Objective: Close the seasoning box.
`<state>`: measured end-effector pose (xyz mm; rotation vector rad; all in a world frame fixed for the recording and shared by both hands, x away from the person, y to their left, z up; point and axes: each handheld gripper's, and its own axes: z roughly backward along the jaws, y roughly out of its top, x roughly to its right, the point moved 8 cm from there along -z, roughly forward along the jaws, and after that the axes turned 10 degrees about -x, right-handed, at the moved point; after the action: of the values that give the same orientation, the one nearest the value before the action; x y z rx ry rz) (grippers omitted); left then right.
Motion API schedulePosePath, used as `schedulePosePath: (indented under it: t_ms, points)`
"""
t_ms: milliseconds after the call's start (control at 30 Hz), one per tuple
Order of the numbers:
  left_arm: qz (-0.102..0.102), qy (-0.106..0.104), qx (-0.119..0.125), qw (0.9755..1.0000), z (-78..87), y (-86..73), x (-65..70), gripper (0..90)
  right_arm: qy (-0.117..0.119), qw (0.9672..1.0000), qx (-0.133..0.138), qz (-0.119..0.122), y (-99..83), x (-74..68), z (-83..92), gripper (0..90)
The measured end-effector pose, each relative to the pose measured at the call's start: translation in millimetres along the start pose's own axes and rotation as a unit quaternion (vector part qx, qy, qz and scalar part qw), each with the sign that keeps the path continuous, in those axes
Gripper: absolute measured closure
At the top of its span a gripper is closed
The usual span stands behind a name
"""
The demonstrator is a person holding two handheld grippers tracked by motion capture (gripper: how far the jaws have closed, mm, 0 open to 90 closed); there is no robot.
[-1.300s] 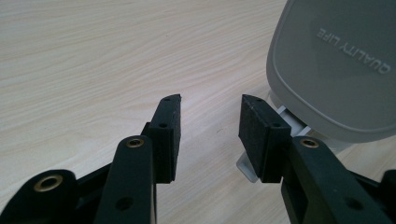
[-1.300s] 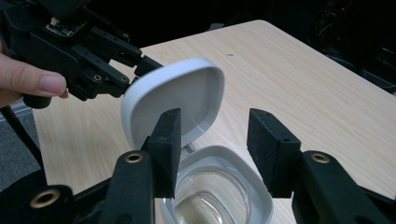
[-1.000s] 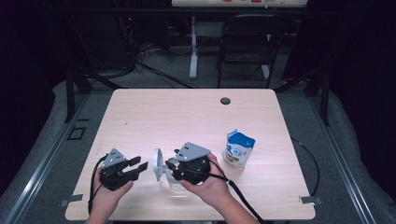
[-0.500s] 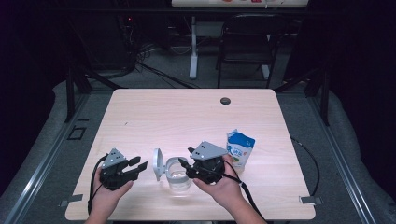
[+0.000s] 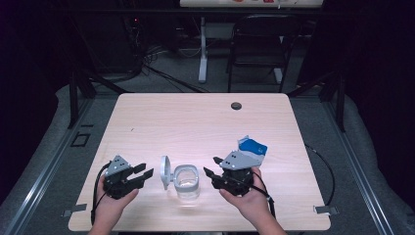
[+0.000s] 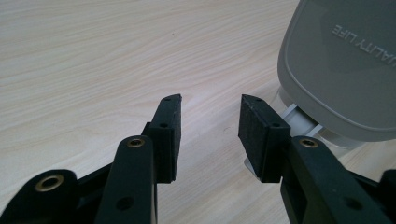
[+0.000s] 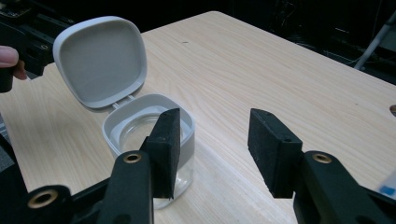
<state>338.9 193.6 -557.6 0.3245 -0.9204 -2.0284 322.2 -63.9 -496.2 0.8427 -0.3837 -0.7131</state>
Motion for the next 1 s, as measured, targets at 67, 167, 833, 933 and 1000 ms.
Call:
schedulePosePath:
  t_ms: [67,167,833,933,1000]
  points:
    - [0.002,0.001,-0.001,1.0,0.3,-0.3,-0.8,59.6,-0.005,1.0,0.002,-0.001,-2.1,3.1,3.1,54.6]
    - [0.003,0.0,0.003,1.0,-0.4,-0.2,-1.3,59.4,-0.009,0.9999,0.004,-0.004,-4.7,7.5,6.8,54.6]
    - [0.009,0.002,0.006,0.9999,-0.2,-0.1,-3.2,57.7,-0.004,0.9996,0.004,-0.028,-19.9,19.7,20.0,53.0]
    - [0.01,0.004,0.005,0.9999,0.0,-0.3,-4.0,57.6,-0.01,0.9995,-0.003,-0.029,-23.2,22.5,22.2,55.6]
    - [0.01,0.003,0.001,0.9999,0.8,-0.7,-4.2,57.6,-0.016,0.9994,-0.005,-0.03,-25.4,25.1,23.4,56.8]
